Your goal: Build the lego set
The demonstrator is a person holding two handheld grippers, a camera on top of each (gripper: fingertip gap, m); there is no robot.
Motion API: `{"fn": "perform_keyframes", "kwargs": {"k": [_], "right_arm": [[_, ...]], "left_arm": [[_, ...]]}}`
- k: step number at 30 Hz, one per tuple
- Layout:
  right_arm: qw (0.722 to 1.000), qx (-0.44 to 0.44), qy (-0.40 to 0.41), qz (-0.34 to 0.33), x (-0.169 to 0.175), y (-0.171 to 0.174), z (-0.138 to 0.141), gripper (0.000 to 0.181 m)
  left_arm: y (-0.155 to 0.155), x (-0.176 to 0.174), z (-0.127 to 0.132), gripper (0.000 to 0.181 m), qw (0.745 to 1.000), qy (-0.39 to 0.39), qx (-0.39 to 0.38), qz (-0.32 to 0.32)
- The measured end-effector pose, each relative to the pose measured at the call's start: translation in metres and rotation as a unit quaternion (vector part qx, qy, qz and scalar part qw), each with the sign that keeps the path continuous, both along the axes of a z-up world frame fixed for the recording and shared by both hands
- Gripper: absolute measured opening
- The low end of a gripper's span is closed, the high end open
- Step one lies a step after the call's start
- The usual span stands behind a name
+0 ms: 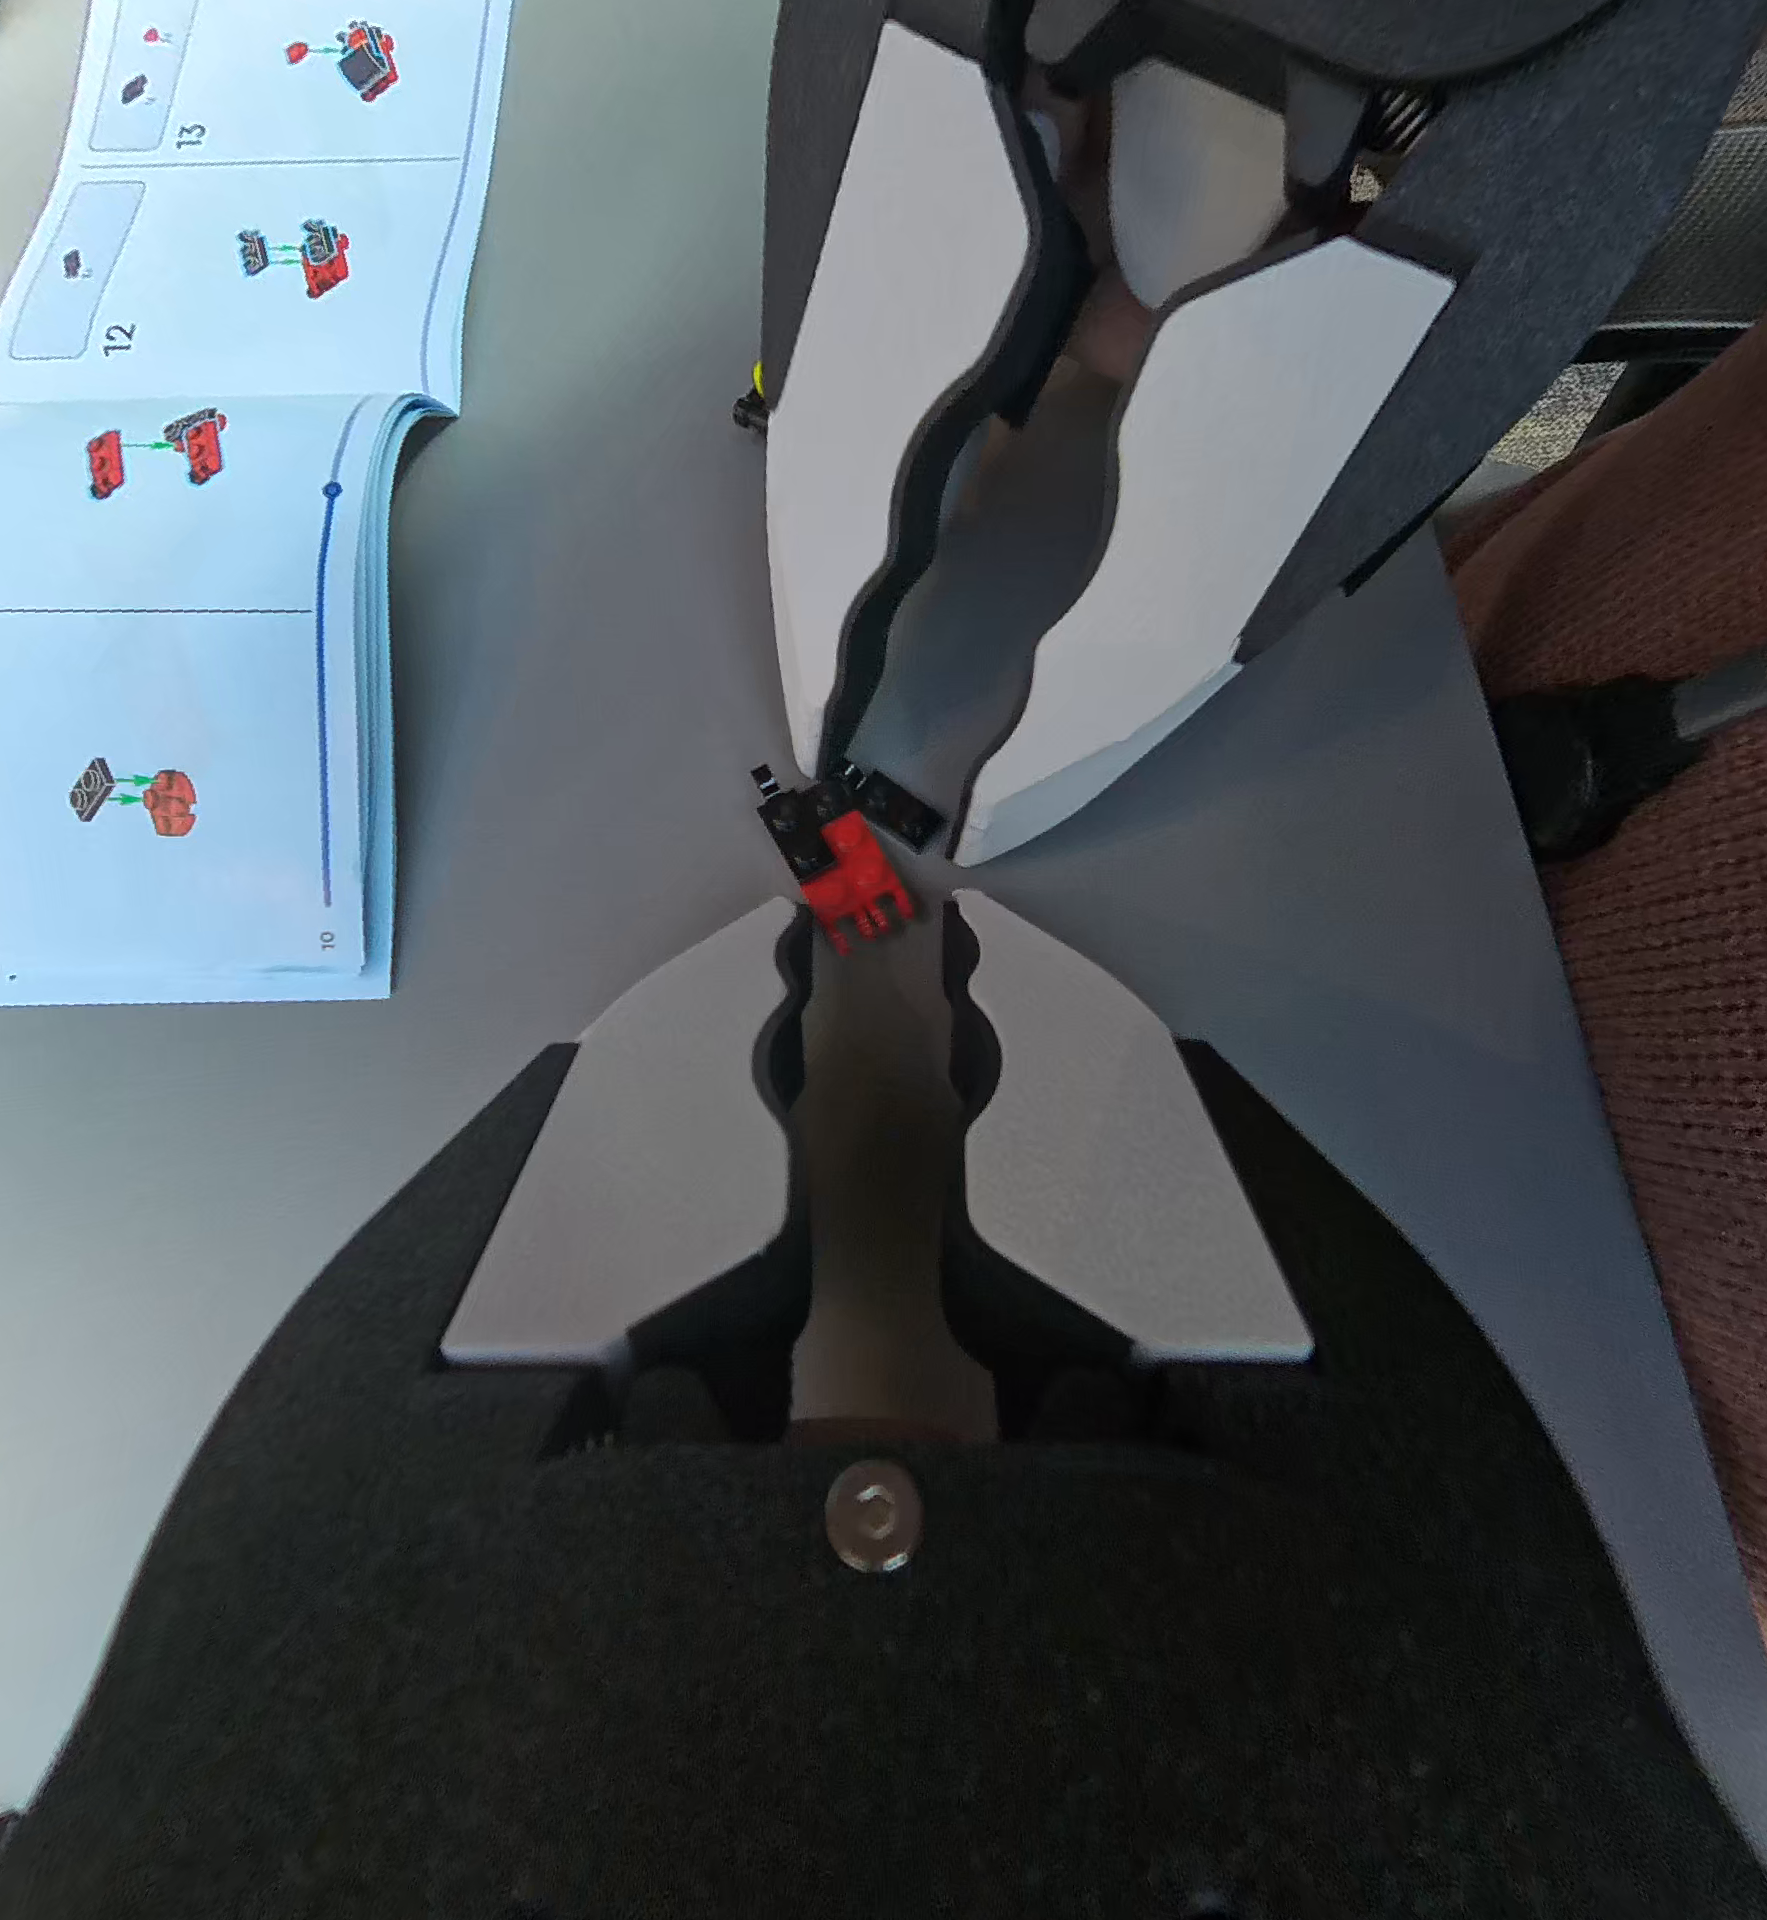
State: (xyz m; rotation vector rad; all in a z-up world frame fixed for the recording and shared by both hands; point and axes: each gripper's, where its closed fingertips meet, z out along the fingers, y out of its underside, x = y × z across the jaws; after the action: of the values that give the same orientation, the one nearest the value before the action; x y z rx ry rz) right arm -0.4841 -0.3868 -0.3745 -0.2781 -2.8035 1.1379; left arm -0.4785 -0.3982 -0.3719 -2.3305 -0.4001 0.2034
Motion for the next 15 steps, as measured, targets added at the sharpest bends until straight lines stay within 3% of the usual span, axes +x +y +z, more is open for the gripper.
{"fn": "perform_keyframes", "kwargs": {"k": [15], "right_arm": [[0.999,-0.027,-0.014,-0.039,-0.007,-0.001,0.008,0.021]], "left_arm": [[0.008,0.008,0.002,0.025,1.0,-0.015,0.013,0.02]]}}
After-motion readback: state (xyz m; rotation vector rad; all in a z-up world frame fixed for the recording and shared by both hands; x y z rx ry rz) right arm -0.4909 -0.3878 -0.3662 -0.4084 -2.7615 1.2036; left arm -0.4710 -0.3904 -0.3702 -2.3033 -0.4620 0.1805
